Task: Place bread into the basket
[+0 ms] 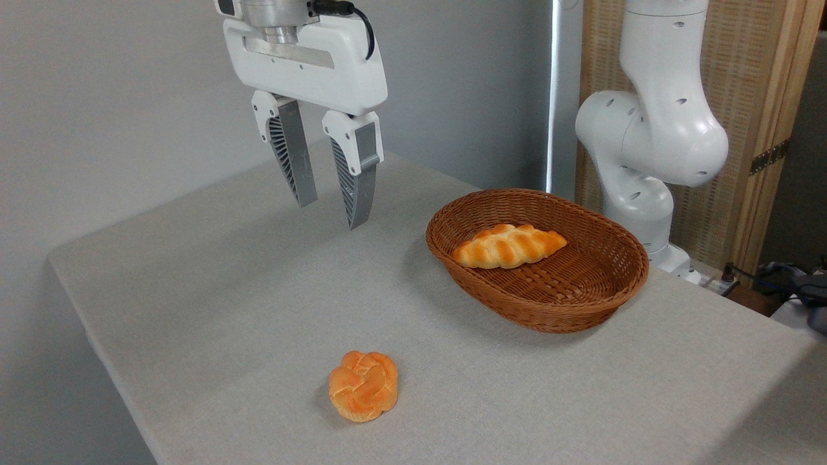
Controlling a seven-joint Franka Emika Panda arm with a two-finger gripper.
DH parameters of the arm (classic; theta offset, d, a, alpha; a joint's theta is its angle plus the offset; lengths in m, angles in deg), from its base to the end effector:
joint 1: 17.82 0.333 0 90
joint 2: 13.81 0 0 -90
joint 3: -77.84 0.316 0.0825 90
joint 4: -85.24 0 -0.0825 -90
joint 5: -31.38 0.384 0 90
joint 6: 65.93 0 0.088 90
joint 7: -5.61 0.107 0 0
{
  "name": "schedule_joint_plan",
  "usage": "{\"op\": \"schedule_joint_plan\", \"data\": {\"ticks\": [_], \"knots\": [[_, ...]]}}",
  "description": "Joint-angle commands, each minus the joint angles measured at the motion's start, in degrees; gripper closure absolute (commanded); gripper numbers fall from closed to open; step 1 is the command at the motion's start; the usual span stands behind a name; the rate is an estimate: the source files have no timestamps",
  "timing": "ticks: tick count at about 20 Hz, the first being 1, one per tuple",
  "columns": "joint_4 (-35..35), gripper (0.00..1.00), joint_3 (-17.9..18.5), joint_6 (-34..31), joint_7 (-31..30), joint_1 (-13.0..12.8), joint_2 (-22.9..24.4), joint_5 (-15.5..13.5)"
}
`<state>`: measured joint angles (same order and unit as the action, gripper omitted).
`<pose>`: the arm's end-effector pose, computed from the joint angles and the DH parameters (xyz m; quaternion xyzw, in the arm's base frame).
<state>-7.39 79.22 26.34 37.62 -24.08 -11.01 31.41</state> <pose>0.5413 -0.0458 0.6331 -0.9484 0.3163 -0.0208 0.0047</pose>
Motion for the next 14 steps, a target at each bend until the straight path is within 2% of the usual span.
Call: {"op": "schedule_joint_plan", "data": {"ticks": [1,14], "knots": [[-0.1,0.00,1.0,-1.4,0.8,-0.2,0.0,0.5],[-0.1,0.00,1.4,-1.1,0.8,-0.1,-0.2,0.5]]}}
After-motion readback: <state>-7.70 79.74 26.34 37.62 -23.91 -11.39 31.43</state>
